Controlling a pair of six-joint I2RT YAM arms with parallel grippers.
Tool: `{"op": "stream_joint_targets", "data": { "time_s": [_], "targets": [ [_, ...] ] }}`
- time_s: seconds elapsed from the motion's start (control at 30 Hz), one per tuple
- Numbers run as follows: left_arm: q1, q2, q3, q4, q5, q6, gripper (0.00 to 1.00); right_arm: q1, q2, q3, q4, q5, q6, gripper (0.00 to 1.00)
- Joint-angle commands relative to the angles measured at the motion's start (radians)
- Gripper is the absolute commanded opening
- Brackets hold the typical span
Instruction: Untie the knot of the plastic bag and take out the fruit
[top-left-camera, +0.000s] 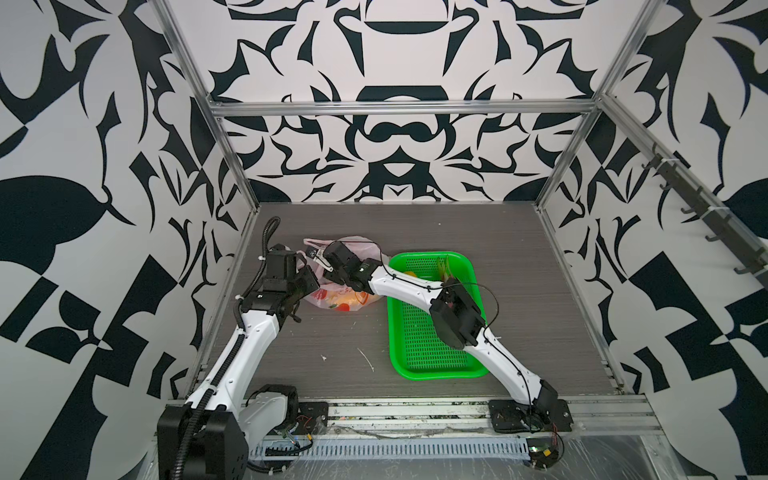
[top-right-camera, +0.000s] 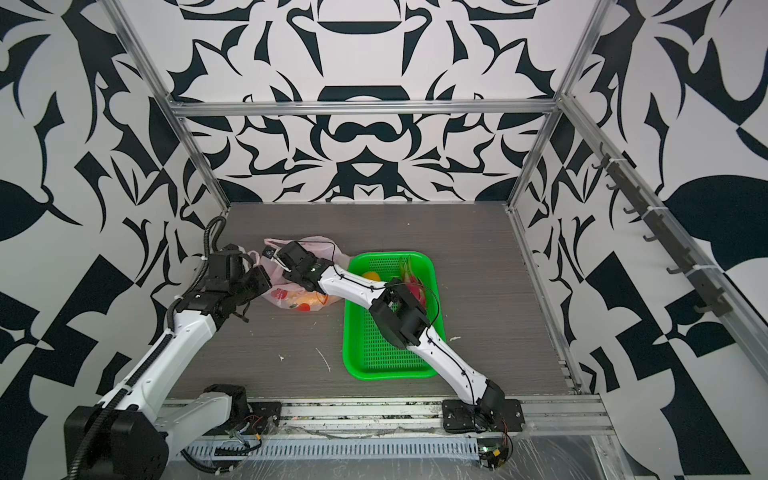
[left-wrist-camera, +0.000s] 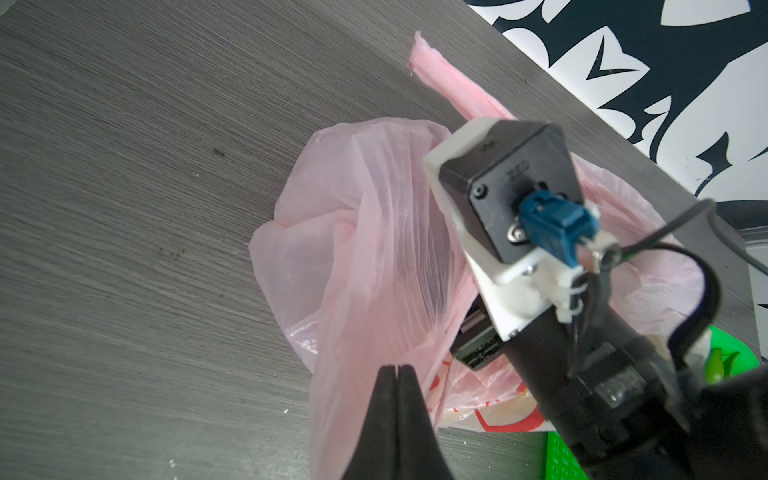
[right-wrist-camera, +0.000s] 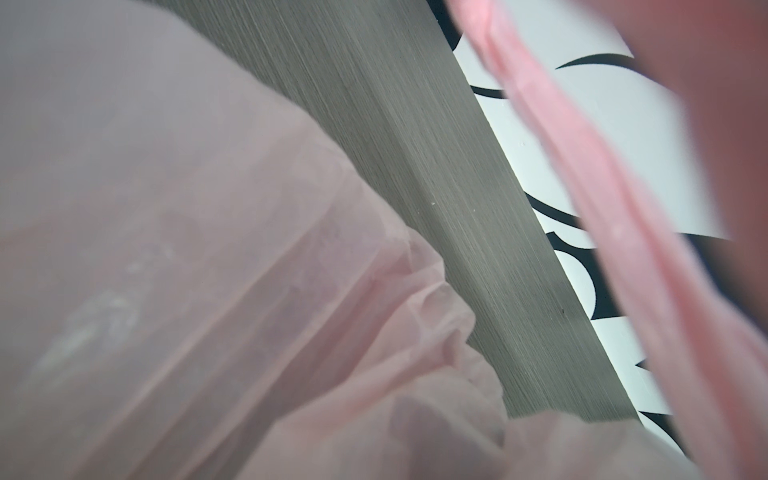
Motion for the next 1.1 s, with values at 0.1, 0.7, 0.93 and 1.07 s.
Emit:
{"op": "stream_joint_targets", "data": {
  "time_s": [0.1, 0.7, 0.93, 1.07],
  "targets": [
    [0.005, -0.022, 0.021, 0.004, -0.034, 0.012, 0.00, -0.002, -0.067, -0.046, -0.066, 0.015, -0.010, 0.09],
    [0.005, 0.034, 0.017, 0.134, -0.143, -0.006, 0.00, 0.067, -0.279, -0.223, -0.090, -0.015, 0.026, 0.00],
    [0.005, 0.028, 0.014, 0.144, -0.154, -0.012, 0.00, 0.068, -0.332, -0.278, -0.098, -0.030, 0.061, 0.00],
    [0.004, 0.020, 0.015, 0.141, -0.182, -0.002, 0.00, 0.069, -0.365, -0.311, -0.100, -0.031, 0.068, 0.00]
  ]
}}
